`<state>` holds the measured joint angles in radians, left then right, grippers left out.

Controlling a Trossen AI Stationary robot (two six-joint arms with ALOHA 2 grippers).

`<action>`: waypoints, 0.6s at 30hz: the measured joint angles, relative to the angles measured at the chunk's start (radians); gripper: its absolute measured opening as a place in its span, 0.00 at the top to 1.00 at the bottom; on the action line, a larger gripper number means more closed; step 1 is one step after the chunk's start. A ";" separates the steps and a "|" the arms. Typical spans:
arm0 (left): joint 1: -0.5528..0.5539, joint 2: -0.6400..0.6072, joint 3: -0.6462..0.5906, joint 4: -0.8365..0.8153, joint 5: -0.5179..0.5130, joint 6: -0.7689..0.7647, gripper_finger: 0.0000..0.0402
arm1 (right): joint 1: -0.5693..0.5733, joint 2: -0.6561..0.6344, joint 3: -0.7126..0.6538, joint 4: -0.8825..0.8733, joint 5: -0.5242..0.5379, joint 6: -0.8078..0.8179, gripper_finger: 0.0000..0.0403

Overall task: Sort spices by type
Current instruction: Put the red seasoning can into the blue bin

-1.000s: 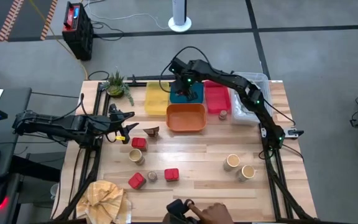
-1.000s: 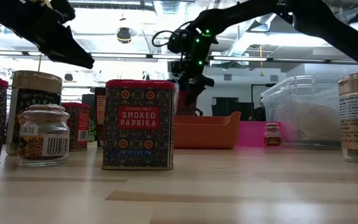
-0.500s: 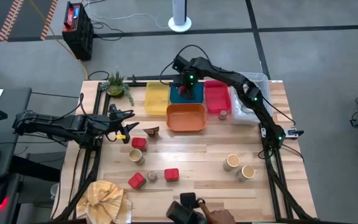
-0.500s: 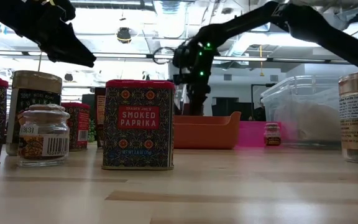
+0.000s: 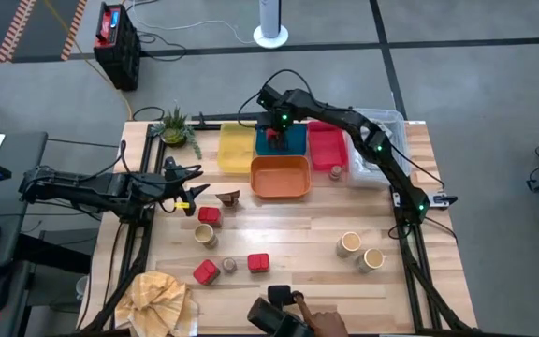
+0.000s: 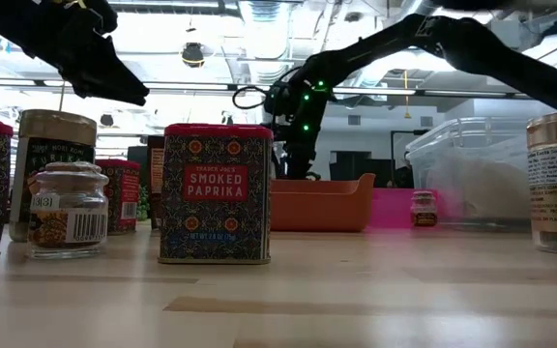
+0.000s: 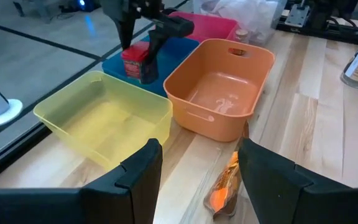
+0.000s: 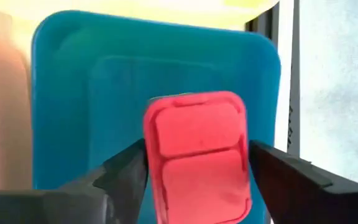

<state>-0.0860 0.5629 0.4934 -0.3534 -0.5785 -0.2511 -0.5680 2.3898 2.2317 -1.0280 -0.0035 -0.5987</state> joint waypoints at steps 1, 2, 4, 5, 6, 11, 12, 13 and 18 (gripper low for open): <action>0.000 0.000 0.000 -0.001 0.000 0.002 0.50 | 0.003 -0.003 0.000 0.001 0.002 0.000 0.23; 0.000 0.000 0.000 0.000 0.000 0.008 0.50 | 0.005 -0.006 0.003 0.003 0.002 0.000 0.22; 0.000 0.000 0.000 0.000 0.000 0.021 0.50 | 0.012 -0.006 0.045 -0.044 0.015 0.000 0.19; 0.000 0.000 0.000 0.000 0.000 0.024 0.50 | 0.017 -0.006 0.068 -0.072 0.034 0.000 0.18; 0.000 0.000 0.000 0.000 0.000 0.026 0.50 | 0.025 -0.007 0.092 -0.090 0.057 0.003 0.17; 0.000 0.000 0.000 -0.005 0.000 0.030 0.50 | 0.103 -0.083 0.092 -0.120 0.063 0.047 0.16; 0.000 0.000 0.000 -0.012 0.000 0.029 0.50 | 0.128 -0.098 0.092 -0.120 0.036 0.063 0.16; 0.000 0.000 0.000 -0.023 0.001 0.029 0.50 | 0.153 -0.107 0.093 -0.131 -0.002 0.082 0.17; 0.000 0.000 0.000 -0.056 0.006 0.027 0.50 | 0.316 -0.098 0.085 -0.198 -0.132 0.154 0.18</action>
<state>-0.0864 0.5628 0.4934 -0.4094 -0.5729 -0.2241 -0.2523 2.2921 2.3166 -1.2261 -0.1359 -0.4444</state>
